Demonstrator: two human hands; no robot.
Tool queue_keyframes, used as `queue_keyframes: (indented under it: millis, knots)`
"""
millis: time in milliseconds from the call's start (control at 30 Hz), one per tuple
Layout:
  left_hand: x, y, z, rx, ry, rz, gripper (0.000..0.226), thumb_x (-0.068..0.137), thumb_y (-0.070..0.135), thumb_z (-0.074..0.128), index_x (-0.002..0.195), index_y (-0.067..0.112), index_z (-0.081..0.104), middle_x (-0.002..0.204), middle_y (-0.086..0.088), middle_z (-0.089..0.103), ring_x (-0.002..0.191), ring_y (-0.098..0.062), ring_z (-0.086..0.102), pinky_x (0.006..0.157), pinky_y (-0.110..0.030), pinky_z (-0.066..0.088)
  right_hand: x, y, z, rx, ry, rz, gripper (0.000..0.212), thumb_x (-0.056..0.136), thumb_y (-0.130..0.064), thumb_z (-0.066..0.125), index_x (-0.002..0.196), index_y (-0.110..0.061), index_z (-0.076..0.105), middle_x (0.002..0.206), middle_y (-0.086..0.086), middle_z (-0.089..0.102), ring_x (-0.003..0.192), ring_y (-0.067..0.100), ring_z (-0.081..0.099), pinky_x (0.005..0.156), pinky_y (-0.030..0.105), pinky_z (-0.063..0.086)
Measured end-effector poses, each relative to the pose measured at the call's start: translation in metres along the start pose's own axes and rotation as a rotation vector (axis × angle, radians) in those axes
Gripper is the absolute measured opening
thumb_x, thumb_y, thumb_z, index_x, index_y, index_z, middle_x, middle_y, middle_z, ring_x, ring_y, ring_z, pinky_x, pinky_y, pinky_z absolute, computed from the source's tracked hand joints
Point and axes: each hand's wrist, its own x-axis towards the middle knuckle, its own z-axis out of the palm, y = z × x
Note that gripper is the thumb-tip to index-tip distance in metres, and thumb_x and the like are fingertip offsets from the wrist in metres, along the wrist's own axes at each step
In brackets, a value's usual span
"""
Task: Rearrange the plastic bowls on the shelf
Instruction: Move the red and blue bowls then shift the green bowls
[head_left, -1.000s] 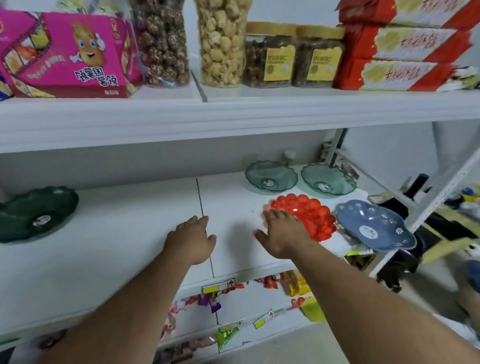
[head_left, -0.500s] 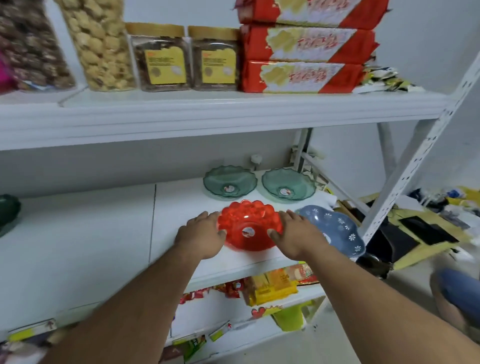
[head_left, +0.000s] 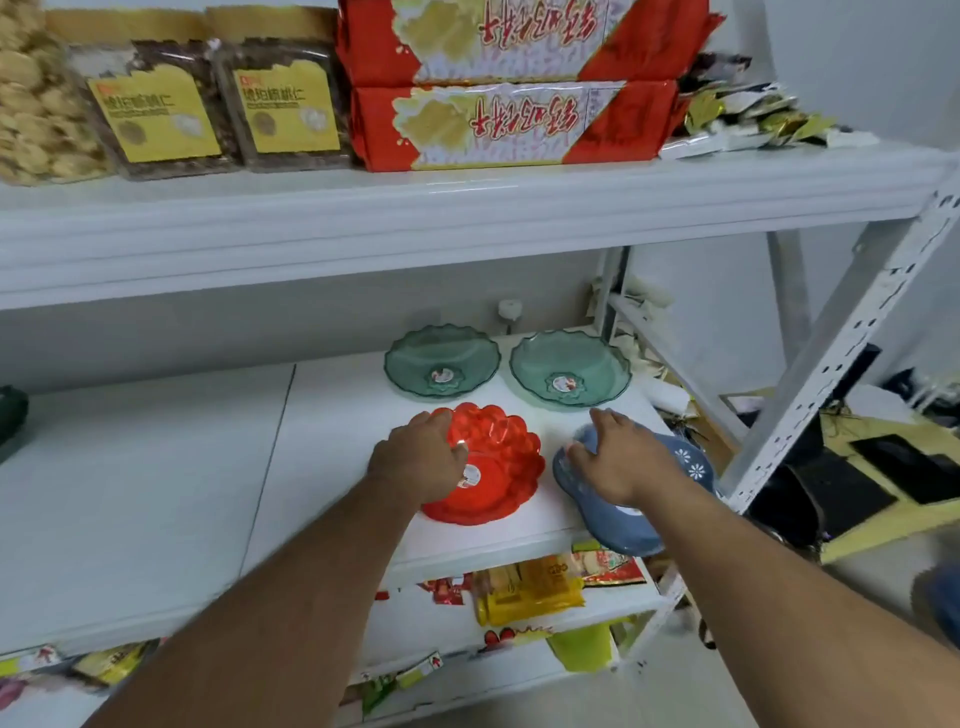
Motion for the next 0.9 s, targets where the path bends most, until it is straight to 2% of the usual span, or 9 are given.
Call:
queue_keyframes:
  millis: [200, 367, 500, 667, 800, 900]
  knots:
    - [0.059, -0.006, 0.009, -0.111, 0.013, -0.056, 0.065, 0.095, 0.049, 0.045, 0.153, 0.025, 0.031, 0.159, -0.005, 0.035, 0.139, -0.034, 0.04, 0.111, -0.047, 0.036, 0.047, 0.005, 0.0, 0.077, 0.039, 0.081, 0.075, 0.097, -0.054, 0.043, 0.154, -0.009, 0.028, 0.158, 0.017, 0.036, 0.14, 0.038, 0.04, 0.113, 0.044, 0.036]
    - [0.105, -0.022, 0.016, -0.232, 0.054, -0.124, 0.062, 0.093, 0.044, 0.049, 0.149, 0.021, 0.038, 0.151, -0.013, 0.044, 0.133, -0.038, 0.047, 0.108, -0.049, 0.04, 0.078, 0.011, 0.001, 0.258, 0.081, 0.183, 0.065, 0.098, -0.047, 0.048, 0.144, -0.002, 0.04, 0.144, 0.023, 0.052, 0.13, 0.039, 0.05, 0.102, 0.039, 0.041]
    - [0.136, -0.03, 0.019, -0.335, 0.115, -0.194, 0.054, 0.093, 0.035, 0.053, 0.139, 0.01, 0.046, 0.137, -0.023, 0.052, 0.122, -0.043, 0.054, 0.101, -0.046, 0.046, 0.106, 0.019, 0.006, 0.383, 0.102, 0.283, 0.057, 0.098, -0.039, 0.052, 0.139, 0.002, 0.045, 0.137, 0.023, 0.058, 0.125, 0.038, 0.054, 0.089, 0.031, 0.04]
    - [0.171, -0.043, 0.026, -0.494, 0.188, -0.338, 0.052, 0.087, 0.029, 0.055, 0.129, -0.001, 0.051, 0.124, -0.024, 0.06, 0.107, -0.042, 0.059, 0.09, -0.042, 0.051, 0.15, 0.033, 0.019, 0.51, 0.155, 0.397, 0.05, 0.092, -0.033, 0.061, 0.13, 0.0, 0.054, 0.13, 0.022, 0.063, 0.119, 0.039, 0.058, 0.092, 0.033, 0.046]
    - [0.197, -0.051, 0.038, -0.646, 0.209, -0.502, 0.061, 0.091, 0.021, 0.058, 0.141, -0.005, 0.037, 0.137, -0.026, 0.051, 0.118, -0.042, 0.054, 0.081, -0.035, 0.043, 0.184, 0.048, 0.023, 0.514, 0.177, 0.493, 0.047, 0.089, -0.022, 0.059, 0.127, 0.004, 0.05, 0.129, 0.024, 0.059, 0.114, 0.04, 0.06, 0.077, 0.033, 0.044]
    - [0.217, -0.06, 0.05, -0.675, 0.208, -0.591, 0.058, 0.091, 0.019, 0.058, 0.136, -0.012, 0.04, 0.129, -0.029, 0.055, 0.101, -0.038, 0.058, 0.069, -0.033, 0.042, 0.207, 0.064, 0.028, 0.579, 0.172, 0.563, 0.038, 0.084, -0.015, 0.059, 0.116, 0.005, 0.054, 0.116, 0.022, 0.064, 0.096, 0.037, 0.061, 0.069, 0.032, 0.041]
